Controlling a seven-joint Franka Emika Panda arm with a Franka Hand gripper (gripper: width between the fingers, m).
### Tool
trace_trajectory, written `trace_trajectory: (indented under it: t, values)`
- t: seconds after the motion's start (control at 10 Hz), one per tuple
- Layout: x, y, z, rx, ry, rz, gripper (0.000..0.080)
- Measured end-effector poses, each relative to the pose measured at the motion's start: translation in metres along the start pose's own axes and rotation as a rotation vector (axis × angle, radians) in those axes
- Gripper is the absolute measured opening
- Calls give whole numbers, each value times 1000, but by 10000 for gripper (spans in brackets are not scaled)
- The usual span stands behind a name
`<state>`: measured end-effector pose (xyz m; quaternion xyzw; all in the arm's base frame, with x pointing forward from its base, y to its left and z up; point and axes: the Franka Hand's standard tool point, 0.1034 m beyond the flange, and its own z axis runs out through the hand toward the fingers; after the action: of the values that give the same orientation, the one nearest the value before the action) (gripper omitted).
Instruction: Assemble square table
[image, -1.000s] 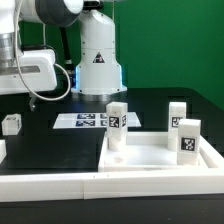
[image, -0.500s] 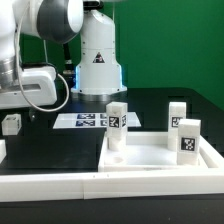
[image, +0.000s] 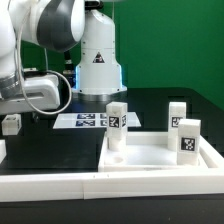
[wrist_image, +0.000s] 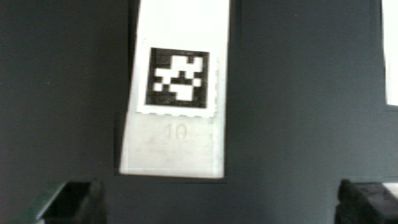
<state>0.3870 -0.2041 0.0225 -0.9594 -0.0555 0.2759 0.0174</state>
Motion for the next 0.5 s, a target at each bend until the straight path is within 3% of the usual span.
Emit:
trace_trajectory:
  t: [0.1,0.3,0.5]
  values:
    - [0,3,1,-13,11,5,649]
    - [-7,5,8,-77,37,36,649]
    - [-14,10,12,-68,28,44,649]
